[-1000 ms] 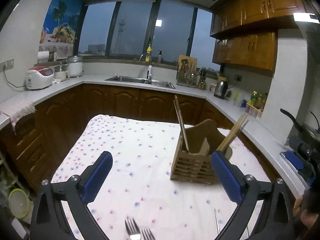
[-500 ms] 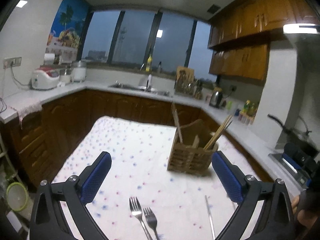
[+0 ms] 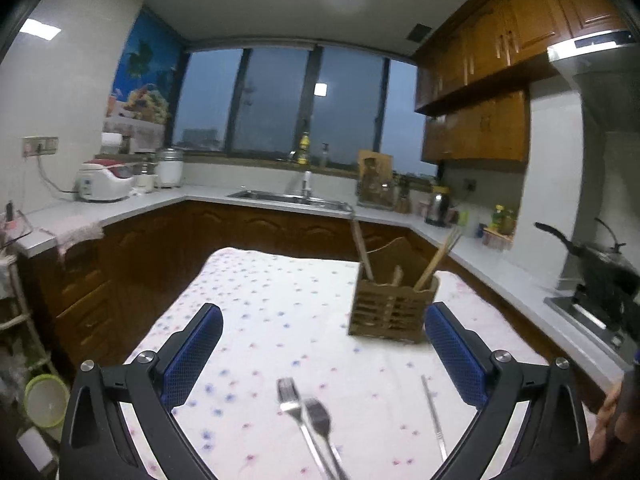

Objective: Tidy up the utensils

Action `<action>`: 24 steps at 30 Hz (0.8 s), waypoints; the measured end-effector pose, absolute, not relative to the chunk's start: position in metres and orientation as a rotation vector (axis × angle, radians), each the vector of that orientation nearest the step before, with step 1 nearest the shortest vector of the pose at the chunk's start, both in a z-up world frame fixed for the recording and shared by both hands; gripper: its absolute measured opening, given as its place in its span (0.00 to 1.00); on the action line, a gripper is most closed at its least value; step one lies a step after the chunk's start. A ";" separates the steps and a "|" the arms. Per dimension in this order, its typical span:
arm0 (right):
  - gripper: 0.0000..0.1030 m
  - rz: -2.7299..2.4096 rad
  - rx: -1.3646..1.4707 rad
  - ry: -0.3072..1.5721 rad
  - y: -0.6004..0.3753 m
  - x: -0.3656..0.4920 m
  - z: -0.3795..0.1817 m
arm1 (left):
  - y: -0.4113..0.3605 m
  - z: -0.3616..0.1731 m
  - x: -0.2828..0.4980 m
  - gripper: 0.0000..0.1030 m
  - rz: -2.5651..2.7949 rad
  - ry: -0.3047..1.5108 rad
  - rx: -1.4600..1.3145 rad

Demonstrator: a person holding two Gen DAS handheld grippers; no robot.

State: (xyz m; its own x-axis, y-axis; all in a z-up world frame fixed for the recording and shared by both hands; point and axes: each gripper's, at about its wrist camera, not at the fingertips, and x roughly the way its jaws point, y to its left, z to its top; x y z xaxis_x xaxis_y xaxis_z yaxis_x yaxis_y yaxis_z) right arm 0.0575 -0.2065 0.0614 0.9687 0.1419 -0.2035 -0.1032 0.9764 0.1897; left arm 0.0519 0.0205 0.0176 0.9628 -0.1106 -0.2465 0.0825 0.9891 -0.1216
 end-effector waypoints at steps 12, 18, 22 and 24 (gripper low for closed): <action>1.00 0.067 0.117 0.251 -0.199 0.032 0.013 | 0.011 -0.015 0.037 0.99 -0.083 0.287 -0.036; 1.00 0.026 0.116 0.298 -0.206 0.033 -0.007 | 0.004 -0.029 0.033 0.99 -0.095 0.305 -0.005; 1.00 0.012 0.124 0.295 -0.210 0.029 -0.016 | 0.002 -0.040 0.031 0.99 -0.077 0.307 0.017; 1.00 0.012 0.121 0.300 -0.210 0.029 -0.019 | 0.002 -0.045 0.032 0.99 -0.076 0.321 0.011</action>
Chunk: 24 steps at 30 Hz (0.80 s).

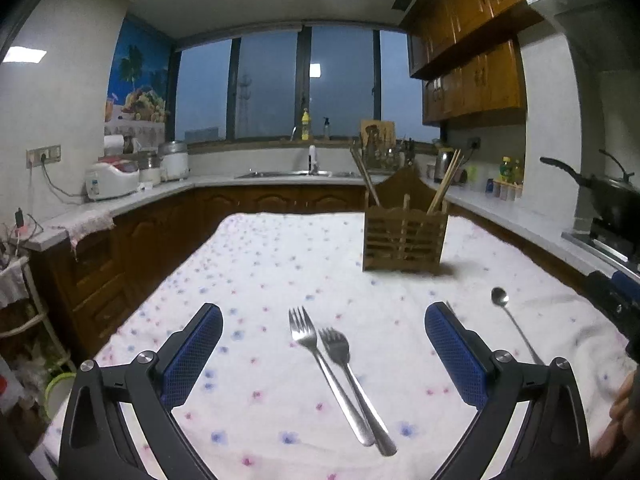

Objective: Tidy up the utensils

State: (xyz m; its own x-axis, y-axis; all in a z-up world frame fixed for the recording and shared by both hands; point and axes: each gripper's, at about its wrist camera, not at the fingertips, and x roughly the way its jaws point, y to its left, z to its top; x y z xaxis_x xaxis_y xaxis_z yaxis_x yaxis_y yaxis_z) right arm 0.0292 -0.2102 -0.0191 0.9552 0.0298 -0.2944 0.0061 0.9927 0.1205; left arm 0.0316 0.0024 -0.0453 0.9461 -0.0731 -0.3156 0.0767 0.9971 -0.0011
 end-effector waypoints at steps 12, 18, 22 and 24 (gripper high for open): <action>1.00 0.032 0.103 0.254 -0.202 0.021 -0.022 | 0.001 -0.051 0.029 0.99 -0.063 0.304 0.009; 1.00 0.042 0.133 0.296 -0.204 0.026 -0.029 | 0.003 -0.055 0.028 0.99 -0.063 0.307 0.007; 1.00 0.044 0.128 0.315 -0.203 0.027 -0.032 | 0.003 -0.056 0.030 0.99 -0.061 0.314 0.009; 1.00 0.045 0.124 0.320 -0.202 0.028 -0.033 | 0.002 -0.056 0.030 0.99 -0.059 0.314 0.010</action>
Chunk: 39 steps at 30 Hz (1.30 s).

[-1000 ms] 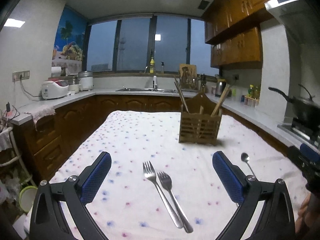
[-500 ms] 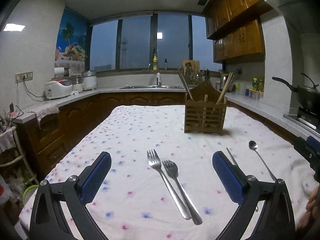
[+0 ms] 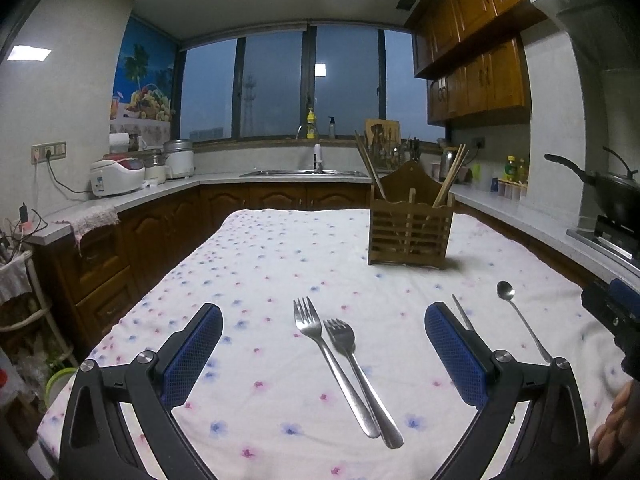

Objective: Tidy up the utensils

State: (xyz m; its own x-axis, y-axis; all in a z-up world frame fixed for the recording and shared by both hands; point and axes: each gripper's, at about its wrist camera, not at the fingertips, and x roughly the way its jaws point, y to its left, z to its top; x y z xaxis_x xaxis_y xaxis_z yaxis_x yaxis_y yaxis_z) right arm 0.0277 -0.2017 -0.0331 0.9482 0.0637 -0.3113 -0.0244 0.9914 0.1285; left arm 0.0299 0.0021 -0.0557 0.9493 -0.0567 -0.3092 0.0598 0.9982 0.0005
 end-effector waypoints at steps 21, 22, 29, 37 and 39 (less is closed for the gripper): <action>1.00 0.051 0.128 0.333 -0.203 0.031 -0.037 | 0.004 -0.055 0.029 0.99 -0.045 0.322 0.011; 1.00 0.051 0.128 0.333 -0.203 0.031 -0.037 | 0.004 -0.055 0.029 0.99 -0.043 0.322 0.011; 1.00 0.055 0.130 0.326 -0.201 0.029 -0.037 | 0.003 -0.055 0.028 0.99 -0.043 0.321 0.019; 1.00 0.059 0.131 0.327 -0.200 0.030 -0.038 | 0.003 -0.054 0.026 0.99 -0.046 0.322 0.025; 1.00 0.059 0.133 0.327 -0.200 0.030 -0.038 | 0.003 -0.053 0.025 0.99 -0.046 0.320 0.027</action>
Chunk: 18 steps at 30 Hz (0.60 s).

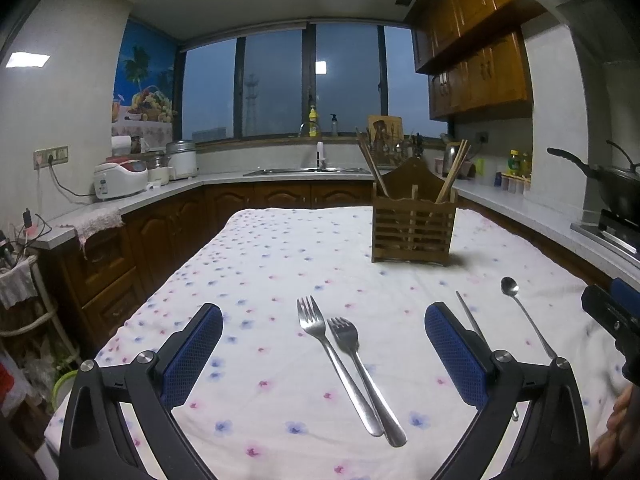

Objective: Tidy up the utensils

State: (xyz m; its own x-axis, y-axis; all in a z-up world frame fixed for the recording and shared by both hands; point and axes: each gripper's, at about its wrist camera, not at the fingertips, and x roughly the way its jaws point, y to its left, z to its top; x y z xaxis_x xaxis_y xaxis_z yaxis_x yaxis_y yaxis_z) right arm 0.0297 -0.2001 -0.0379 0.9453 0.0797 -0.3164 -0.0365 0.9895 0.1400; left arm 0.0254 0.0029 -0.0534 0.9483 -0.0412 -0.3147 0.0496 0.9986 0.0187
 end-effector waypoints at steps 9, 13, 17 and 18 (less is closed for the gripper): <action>1.00 0.059 0.135 0.327 -0.200 0.029 -0.037 | 0.002 -0.053 0.024 0.99 -0.053 0.317 0.037; 1.00 0.059 0.136 0.321 -0.200 0.029 -0.037 | 0.002 -0.053 0.024 0.99 -0.049 0.317 0.036; 1.00 0.059 0.138 0.314 -0.200 0.027 -0.035 | 0.002 -0.053 0.023 0.99 -0.047 0.312 0.037; 1.00 0.059 0.139 0.315 -0.200 0.027 -0.035 | 0.002 -0.053 0.023 0.99 -0.045 0.313 0.039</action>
